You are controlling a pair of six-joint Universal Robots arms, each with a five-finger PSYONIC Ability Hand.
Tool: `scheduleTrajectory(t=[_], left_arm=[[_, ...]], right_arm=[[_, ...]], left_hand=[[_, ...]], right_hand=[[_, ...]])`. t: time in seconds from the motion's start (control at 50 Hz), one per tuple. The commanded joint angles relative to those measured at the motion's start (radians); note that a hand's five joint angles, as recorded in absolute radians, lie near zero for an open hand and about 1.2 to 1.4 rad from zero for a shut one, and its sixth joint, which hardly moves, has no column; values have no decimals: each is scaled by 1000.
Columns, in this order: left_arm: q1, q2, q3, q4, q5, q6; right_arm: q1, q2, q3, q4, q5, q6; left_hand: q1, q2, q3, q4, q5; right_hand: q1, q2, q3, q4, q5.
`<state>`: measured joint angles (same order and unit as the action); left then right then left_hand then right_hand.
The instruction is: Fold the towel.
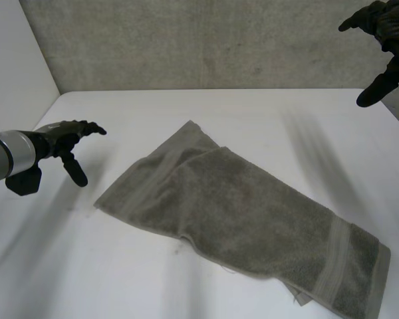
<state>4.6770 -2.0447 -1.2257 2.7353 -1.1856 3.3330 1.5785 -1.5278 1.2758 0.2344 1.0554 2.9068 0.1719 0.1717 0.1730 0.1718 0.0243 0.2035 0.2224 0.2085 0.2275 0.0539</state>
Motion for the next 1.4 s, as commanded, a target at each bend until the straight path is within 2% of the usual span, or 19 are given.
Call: scheduleTrajectory(t=[0.02,0.24,0.38,0.54,0.74,0.96,1.06,1.18,1.22,1.3,1.4], left_arm=[[0,0,0,0,0,0],[5,-6,-9,4,0,17],[-3,-46,-25,38,3,42],[-3,-49,-133,161,4,109],[-35,-43,-216,276,9,118],[-149,-46,-273,331,3,120],[-211,-46,-288,343,-5,118],[-282,-41,-313,356,-11,105],[-337,-35,-327,394,-41,89],[-388,-31,-344,426,-94,54],[-509,-34,-345,477,-164,17]], right_arm=[[0,0,2,0,0,0],[2,21,8,16,-8,-20],[21,29,74,40,-2,-125],[34,90,178,52,11,-257],[26,147,295,120,9,-297],[38,149,523,48,-17,-417],[74,149,580,-46,-11,-420],[81,149,612,-76,-11,-413],[86,147,617,-81,-9,-411],[112,147,628,-90,-8,-411],[117,147,631,-96,-6,-410]], left_hand=[[18,18,17,18,-9],[56,56,55,56,29],[103,103,102,103,76],[100,101,99,100,73],[94,95,93,95,68],[106,106,105,106,79],[109,109,108,109,82],[147,147,146,147,120],[147,148,146,147,120],[147,147,146,147,120],[139,139,137,139,112]], right_hand=[[-29,-48,-34,-53,-54],[-29,-48,-34,-53,-54],[-29,-48,-34,-53,-54],[-29,-48,-34,-53,-54],[-29,-48,-34,-53,-54],[-29,-48,-34,-53,-54],[-29,-48,-34,-53,-54],[-16,-35,-21,-40,-41],[-16,-35,-21,-40,-41],[-16,-35,-21,-40,-41],[-16,-35,-21,-40,-41]])
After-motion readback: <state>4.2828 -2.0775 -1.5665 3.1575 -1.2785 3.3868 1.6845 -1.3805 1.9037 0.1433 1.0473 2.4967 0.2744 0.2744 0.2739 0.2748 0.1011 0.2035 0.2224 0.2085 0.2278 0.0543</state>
